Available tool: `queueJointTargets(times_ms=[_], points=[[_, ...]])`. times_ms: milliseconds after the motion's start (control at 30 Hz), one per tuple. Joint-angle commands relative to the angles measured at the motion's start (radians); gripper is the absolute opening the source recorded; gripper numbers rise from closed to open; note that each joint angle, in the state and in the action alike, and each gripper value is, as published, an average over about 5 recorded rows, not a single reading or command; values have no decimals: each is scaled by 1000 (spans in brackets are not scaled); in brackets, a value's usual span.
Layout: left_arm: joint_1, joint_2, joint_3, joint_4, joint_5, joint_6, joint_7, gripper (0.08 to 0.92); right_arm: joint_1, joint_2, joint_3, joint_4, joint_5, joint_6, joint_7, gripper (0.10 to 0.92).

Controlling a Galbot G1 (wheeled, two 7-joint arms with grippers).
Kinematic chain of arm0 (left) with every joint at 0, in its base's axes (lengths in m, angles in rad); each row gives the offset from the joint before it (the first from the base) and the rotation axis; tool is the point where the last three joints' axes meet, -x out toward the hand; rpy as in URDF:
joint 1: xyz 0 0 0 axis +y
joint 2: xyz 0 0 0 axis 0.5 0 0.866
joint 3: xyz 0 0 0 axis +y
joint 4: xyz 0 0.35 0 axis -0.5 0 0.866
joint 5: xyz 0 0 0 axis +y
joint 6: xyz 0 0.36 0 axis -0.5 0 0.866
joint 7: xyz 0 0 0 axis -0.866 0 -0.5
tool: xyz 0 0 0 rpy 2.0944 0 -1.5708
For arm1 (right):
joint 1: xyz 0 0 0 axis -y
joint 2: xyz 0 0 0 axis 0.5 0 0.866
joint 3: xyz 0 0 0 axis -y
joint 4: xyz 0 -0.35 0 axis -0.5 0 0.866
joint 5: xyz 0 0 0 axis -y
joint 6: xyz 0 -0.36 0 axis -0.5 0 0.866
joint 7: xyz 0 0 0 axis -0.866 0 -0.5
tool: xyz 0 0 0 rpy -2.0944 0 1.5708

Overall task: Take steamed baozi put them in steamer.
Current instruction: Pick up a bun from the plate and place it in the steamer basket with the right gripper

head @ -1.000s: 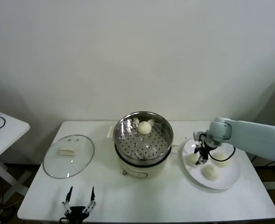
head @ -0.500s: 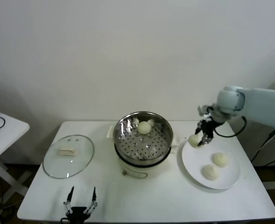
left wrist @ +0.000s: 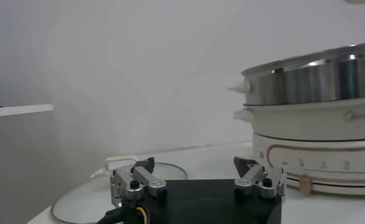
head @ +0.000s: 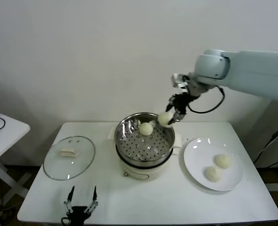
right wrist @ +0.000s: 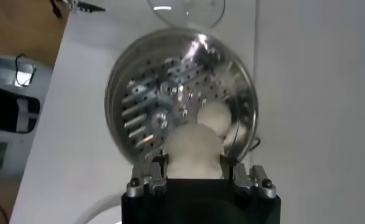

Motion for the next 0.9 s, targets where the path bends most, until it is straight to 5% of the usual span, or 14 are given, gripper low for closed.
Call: queueJointTargets(times_ms=[33, 433, 900], points=[[-5, 1, -5, -2, -8, 5, 1, 823, -185, 196, 110, -81, -24, -62, 70, 594], [-11, -2, -12, 0, -18, 6, 1, 823, -394, 343, 136, -311, -170, -37, 74, 594], [-19, -1, -15, 3, -28, 6, 2, 823, -464, 395, 147, -393, -222, -23, 75, 595]])
